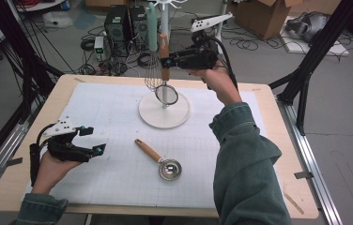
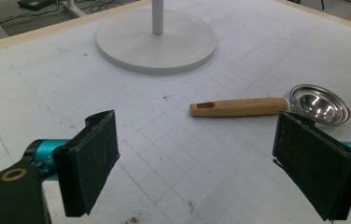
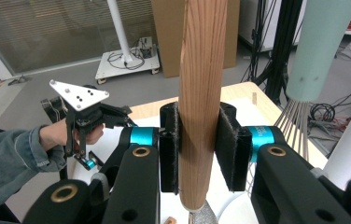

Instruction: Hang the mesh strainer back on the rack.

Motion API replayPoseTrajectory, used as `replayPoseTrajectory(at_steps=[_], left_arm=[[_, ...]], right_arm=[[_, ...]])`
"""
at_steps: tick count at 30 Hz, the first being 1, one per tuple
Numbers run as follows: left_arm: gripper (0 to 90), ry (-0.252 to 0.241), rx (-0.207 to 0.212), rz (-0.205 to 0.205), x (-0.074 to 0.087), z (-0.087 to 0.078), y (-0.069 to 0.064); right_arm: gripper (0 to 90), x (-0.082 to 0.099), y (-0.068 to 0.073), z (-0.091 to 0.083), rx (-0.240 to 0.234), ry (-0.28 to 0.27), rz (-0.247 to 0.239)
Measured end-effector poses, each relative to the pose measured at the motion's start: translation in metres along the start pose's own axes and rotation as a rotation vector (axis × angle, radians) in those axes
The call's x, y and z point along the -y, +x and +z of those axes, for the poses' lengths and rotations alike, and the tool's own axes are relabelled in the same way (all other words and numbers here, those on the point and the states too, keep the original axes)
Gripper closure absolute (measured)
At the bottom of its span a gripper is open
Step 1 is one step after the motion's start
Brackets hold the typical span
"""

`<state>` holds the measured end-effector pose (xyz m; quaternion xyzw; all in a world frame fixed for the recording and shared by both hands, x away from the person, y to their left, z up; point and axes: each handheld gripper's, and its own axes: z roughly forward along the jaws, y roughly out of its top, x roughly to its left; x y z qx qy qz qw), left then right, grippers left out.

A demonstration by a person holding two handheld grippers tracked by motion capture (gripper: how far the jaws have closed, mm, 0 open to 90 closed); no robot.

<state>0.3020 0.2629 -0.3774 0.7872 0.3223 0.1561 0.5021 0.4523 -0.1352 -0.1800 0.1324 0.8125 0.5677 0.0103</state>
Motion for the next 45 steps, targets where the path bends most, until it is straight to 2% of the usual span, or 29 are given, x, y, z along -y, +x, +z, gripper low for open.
replayPoseTrajectory(at_steps=[14, 17, 23, 29, 36, 45], left_arm=[[14.1, 0.005, -0.004, -0.005, 0.002, 0.0, 0.004], [13.9, 0.002, -0.003, -0.006, 0.002, -0.001, 0.004], [13.6, -0.003, -0.002, -0.002, 0.001, -0.002, 0.003], [13.6, -0.002, -0.001, 0.001, 0.001, -0.001, 0.002], [13.5, -0.003, -0.003, 0.003, 0.001, -0.002, 0.003], [13.5, -0.012, -0.006, 0.004, 0.0, -0.003, 0.002]], right_arm=[[72.8, -0.026, -0.015, -0.004, 0.03, -0.025, 0.002], [72.8, -0.03, -0.017, -0.003, 0.042, -0.008, 0.002], [72.8, -0.04, -0.02, -0.002, 0.052, -0.015, 0.007], [72.8, -0.041, -0.025, -0.002, 0.065, -0.011, 0.022], [72.8, -0.049, -0.027, -0.006, 0.078, -0.012, 0.012], [72.7, -0.048, -0.035, -0.001, 0.071, -0.022, 0.044]])
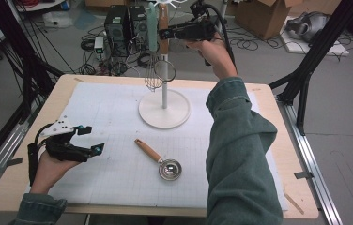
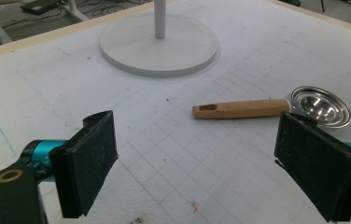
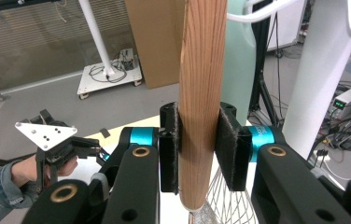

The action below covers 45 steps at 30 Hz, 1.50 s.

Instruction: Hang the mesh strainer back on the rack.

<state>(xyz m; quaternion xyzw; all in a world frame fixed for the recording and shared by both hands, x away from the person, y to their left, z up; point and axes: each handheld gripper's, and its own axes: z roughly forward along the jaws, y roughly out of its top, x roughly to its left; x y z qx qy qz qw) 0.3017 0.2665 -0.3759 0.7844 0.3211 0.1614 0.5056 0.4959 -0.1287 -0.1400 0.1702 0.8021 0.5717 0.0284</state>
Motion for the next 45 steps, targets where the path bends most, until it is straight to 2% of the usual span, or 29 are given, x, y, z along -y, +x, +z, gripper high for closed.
replayPoseTrajectory(at_steps=[10, 23, 41, 45], left_arm=[[13.5, -0.004, -0.002, 0.001, 0.0, -0.002, 0.001], [13.5, -0.006, -0.001, -0.008, 0.001, -0.002, 0.003], [13.5, -0.009, -0.004, -0.009, 0.001, -0.004, 0.006], [13.4, -0.006, -0.002, -0.01, 0.001, -0.003, 0.006]], right_arm=[[72.6, 0.003, -0.005, 0.002, 0.013, 0.002, 0.01], [69.3, 0.01, -0.009, 0.005, 0.042, -0.038, 0.015], [69.3, 0.013, -0.005, -0.019, 0.08, -0.066, 0.002], [72.8, 0.019, -0.004, -0.023, 0.074, -0.05, 0.005]])
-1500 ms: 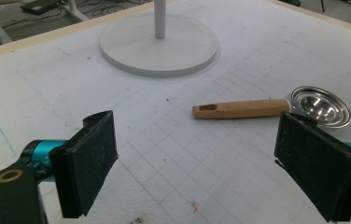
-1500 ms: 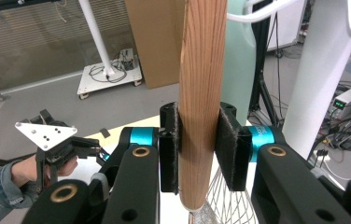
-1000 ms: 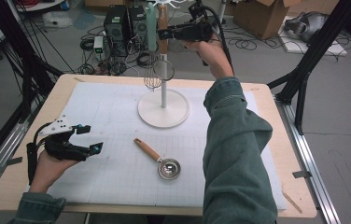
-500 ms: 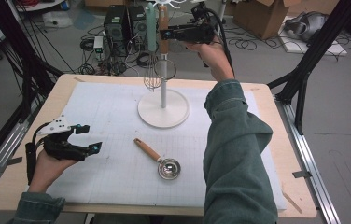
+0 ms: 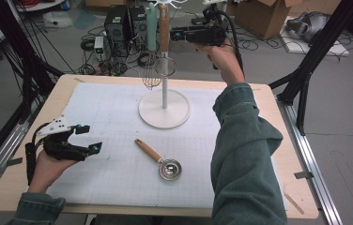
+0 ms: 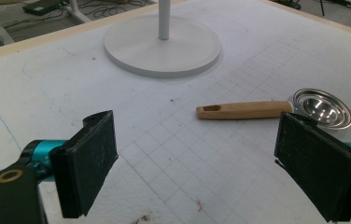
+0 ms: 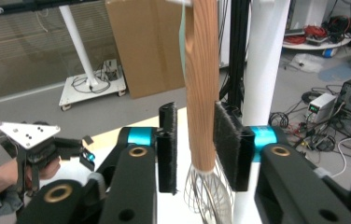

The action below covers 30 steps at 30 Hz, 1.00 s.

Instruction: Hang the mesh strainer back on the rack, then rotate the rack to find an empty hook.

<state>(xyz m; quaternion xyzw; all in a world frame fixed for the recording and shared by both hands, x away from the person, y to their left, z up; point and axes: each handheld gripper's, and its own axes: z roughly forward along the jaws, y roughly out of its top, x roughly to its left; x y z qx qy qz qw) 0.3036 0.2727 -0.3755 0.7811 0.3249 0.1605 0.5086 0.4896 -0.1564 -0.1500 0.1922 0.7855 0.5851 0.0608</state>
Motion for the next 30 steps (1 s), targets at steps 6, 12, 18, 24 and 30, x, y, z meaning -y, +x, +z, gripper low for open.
replayPoseTrajectory(at_steps=[6, 12, 18, 24, 30], left_arm=[[13.4, -0.002, -0.004, -0.005, 0.0, -0.001, 0.001], [13.4, -0.002, -0.004, -0.001, -0.001, 0.0, 0.0], [13.4, -0.004, -0.003, -0.005, -0.001, -0.001, 0.001], [13.4, -0.003, 0.001, -0.008, -0.001, 0.0, 0.0], [13.4, -0.01, 0.004, -0.004, -0.002, -0.002, 0.0]], right_arm=[[79.8, 0.007, 0.001, -0.005, -0.022, -0.02, 0.007], [89.6, 0.01, 0.004, -0.008, -0.025, -0.018, 0.001], [89.7, 0.006, 0.006, -0.017, -0.022, -0.037, -0.014], [89.7, -0.01, 0.012, -0.024, -0.011, -0.051, -0.039], [89.7, -0.023, 0.009, -0.029, 0.021, -0.054, -0.042]])
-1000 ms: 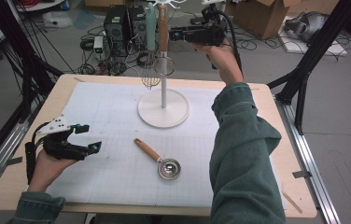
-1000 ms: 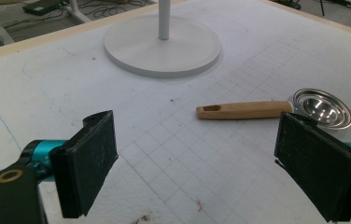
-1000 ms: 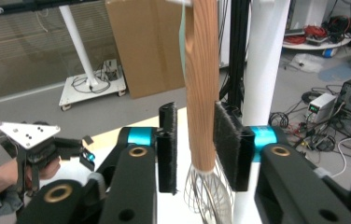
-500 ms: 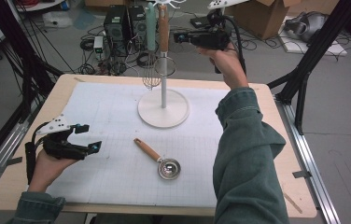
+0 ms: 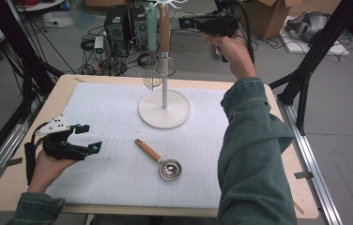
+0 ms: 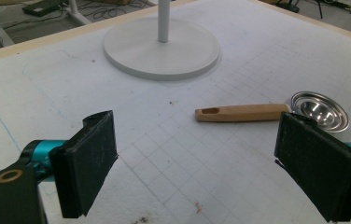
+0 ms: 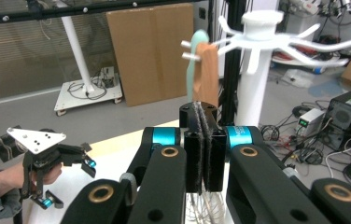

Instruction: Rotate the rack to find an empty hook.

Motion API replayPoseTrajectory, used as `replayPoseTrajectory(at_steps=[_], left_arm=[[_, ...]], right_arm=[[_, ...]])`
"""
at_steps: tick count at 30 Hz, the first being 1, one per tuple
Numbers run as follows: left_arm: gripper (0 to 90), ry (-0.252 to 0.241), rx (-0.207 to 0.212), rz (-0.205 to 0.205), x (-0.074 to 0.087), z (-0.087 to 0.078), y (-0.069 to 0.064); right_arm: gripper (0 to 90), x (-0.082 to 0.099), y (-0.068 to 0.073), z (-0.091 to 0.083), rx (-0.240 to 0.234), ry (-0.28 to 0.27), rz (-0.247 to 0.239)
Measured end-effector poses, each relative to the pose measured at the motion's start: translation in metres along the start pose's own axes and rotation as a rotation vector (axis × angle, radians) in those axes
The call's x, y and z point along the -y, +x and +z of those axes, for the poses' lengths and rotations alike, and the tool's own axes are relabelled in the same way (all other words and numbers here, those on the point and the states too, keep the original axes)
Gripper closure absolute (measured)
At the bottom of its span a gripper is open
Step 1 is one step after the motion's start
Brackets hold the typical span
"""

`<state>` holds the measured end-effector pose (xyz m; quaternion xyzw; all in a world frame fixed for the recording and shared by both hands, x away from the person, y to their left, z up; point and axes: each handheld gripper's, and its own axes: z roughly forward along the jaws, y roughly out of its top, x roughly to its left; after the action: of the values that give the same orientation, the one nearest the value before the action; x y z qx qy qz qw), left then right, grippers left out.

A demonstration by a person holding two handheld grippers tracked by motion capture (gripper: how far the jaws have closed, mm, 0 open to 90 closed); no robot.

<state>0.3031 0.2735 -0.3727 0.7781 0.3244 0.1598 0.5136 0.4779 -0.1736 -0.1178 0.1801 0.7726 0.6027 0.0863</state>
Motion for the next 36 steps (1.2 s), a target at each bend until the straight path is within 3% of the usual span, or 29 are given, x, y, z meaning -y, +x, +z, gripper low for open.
replayPoseTrajectory(at_steps=[9, 19, 36], left_arm=[[13.4, 0.007, 0.006, -0.003, 0.001, 0.002, -0.001], [13.4, 0.013, 0.005, -0.007, 0.002, 0.003, 0.002], [13.3, 0.0, 0.011, -0.009, 0.0, 0.001, 0.0]], right_arm=[[89.7, -0.007, -0.015, -0.011, 0.043, -0.026, 0.016], [89.7, -0.012, -0.029, -0.003, 0.061, -0.049, 0.025], [89.8, -0.014, -0.014, 0.014, 0.025, -0.036, 0.0]])
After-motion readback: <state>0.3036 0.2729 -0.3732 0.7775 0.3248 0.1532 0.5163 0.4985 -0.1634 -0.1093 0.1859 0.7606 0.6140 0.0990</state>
